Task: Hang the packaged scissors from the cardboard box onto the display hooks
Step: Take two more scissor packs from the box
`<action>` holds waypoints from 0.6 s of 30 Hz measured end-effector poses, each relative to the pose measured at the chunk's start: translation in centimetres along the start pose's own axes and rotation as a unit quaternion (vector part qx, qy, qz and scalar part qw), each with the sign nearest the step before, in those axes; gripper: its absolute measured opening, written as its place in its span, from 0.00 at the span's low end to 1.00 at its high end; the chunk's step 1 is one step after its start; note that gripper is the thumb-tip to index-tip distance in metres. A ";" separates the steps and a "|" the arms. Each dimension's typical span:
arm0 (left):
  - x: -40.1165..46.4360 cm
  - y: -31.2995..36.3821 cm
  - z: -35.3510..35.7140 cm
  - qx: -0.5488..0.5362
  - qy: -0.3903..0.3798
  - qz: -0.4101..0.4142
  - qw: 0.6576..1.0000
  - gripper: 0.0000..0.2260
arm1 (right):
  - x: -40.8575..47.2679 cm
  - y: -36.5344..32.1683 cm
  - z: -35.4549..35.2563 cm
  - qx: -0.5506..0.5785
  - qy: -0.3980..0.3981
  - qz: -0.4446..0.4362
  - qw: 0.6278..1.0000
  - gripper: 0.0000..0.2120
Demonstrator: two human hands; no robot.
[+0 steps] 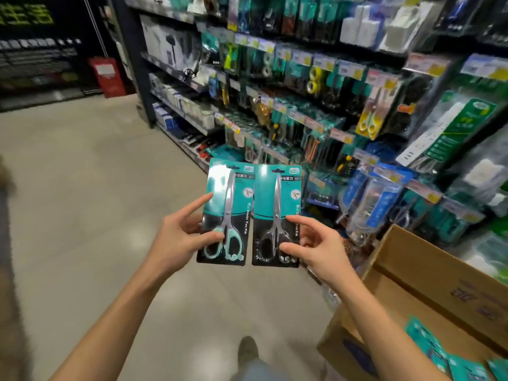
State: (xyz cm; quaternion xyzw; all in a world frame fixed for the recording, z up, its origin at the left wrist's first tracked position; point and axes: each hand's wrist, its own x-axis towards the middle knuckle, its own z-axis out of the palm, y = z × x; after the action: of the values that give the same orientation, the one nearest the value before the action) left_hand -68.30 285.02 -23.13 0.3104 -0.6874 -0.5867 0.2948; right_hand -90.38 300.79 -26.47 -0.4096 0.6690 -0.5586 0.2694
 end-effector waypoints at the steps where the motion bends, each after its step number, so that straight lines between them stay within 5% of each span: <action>1: 0.3 -0.2 -0.7 -0.002 0.008 -0.001 1.000 0.35 | 1.0 0.0 0.8 0.008 0.000 -0.002 1.000 0.23; 10: 7.6 -2.0 -6.1 -0.009 0.062 -0.006 0.998 0.35 | 11.1 1.0 7.3 0.076 -0.024 -0.006 0.997 0.24; 18: 21.4 -2.1 -7.6 -0.005 0.019 -0.015 1.000 0.33 | 22.3 3.0 9.1 0.124 0.045 0.019 0.991 0.25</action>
State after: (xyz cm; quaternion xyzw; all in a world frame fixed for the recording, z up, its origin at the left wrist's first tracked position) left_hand -75.82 263.46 -23.28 0.3305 -0.6740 -0.5884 0.3004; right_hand -95.24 277.22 -29.34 -0.3347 0.6133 -0.6503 0.2983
